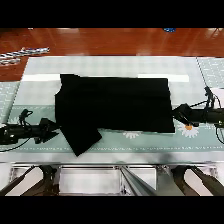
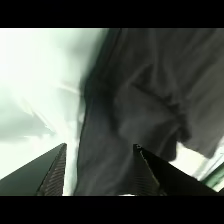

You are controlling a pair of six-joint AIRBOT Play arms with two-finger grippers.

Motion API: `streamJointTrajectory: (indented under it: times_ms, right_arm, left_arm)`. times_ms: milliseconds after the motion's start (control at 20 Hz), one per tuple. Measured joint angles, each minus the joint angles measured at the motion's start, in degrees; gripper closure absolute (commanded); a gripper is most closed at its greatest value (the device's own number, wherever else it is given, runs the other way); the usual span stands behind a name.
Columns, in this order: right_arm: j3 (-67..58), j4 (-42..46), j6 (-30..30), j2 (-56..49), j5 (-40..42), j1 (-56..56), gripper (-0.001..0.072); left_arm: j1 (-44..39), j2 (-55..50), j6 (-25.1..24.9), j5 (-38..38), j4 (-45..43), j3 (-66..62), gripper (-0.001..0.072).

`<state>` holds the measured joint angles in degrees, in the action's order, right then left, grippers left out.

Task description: Fold the shirts.

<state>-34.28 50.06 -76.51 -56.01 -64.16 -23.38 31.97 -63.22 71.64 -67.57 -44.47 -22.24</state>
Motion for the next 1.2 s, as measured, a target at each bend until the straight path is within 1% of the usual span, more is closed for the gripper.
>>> streamJointTrajectory:
  times_ms: [50, 100, 150, 200, 250, 450, 600, 750, 900, 1050, 1200]
  right_arm:
    - [0.0, -0.1, 0.0, 0.0, 0.0, 0.0, 0.0296]
    - [0.1, -0.2, 0.0, 0.1, 0.0, 0.0, 0.0296]
    - [0.1, -0.1, 0.0, 0.1, 0.1, -0.2, 0.0296]
    - [0.1, 0.2, 0.0, 0.1, 0.3, -0.6, 0.0296]
    - [0.1, 1.0, -0.2, 0.1, 0.9, -1.4, 0.0296]
    - [0.2, 7.3, -3.2, 0.1, 0.9, -6.8, 0.0296]
    - [0.4, 13.9, -5.4, 0.1, -3.8, -10.5, 0.0296]
    - [1.6, 16.9, -5.9, -0.1, -7.0, -12.0, 0.0297]
    - [3.3, 16.2, -5.6, -2.3, -7.7, -12.5, 0.0301]
    - [4.0, 12.0, -3.5, -5.6, -6.8, -12.6, 0.0301]
    - [4.2, 9.0, -2.5, -8.8, -4.8, -10.3, 0.0301]
  left_arm:
    - [-2.0, -0.6, 0.2, 0.9, 0.5, 0.1, 0.0202]
    - [-3.7, -1.3, 0.6, 1.7, 1.2, 0.1, 0.0231]
    - [-5.4, -2.0, 0.8, 2.5, 1.7, 0.2, 0.0407]
    - [-6.8, -2.7, 1.4, 3.8, 1.5, 0.3, 0.0638]
    - [-7.8, -3.2, 2.2, 5.0, 1.1, 0.3, 0.0683]
    - [-9.9, -4.3, 3.9, 6.2, 1.8, -0.7, 0.0683]
    - [-10.4, -4.5, 4.0, 6.9, 1.8, -1.7, 0.0683]
    - [-10.6, -4.5, 3.9, 6.9, 1.7, -2.4, 0.0683]
    - [-10.6, -4.6, 3.8, 7.2, 1.8, -2.6, 0.0682]
    - [-10.7, -4.6, 3.8, 7.2, 1.9, -2.7, 0.0683]
    - [-10.8, -4.6, 3.2, 7.2, 2.0, -2.7, 0.0682]
